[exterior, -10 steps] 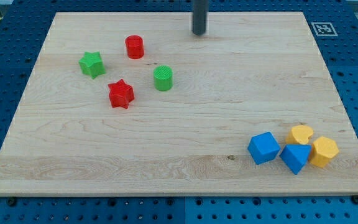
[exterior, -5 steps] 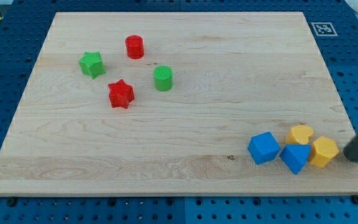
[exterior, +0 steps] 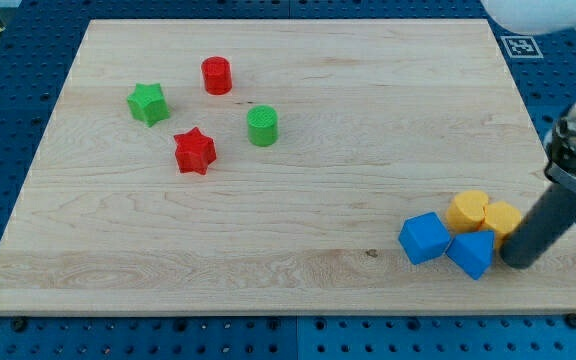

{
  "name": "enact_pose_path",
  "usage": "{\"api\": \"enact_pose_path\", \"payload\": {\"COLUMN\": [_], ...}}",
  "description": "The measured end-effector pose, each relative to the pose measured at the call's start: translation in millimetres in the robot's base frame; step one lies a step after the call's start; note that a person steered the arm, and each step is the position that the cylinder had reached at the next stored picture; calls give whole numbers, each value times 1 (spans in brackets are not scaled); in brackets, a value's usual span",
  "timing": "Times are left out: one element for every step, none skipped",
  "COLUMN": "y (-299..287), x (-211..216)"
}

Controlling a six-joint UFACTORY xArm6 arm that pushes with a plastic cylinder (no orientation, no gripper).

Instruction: Move the yellow heart horizontally right to the green star

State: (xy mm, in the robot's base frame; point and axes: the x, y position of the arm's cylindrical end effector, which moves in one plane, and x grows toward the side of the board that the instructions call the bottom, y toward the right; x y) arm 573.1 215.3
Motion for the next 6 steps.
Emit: {"api": "enact_pose_path", "payload": {"y": [-13, -27, -36, -38, -49, -69], "x": [-20, -42, -64, -64, -70, -87]}}
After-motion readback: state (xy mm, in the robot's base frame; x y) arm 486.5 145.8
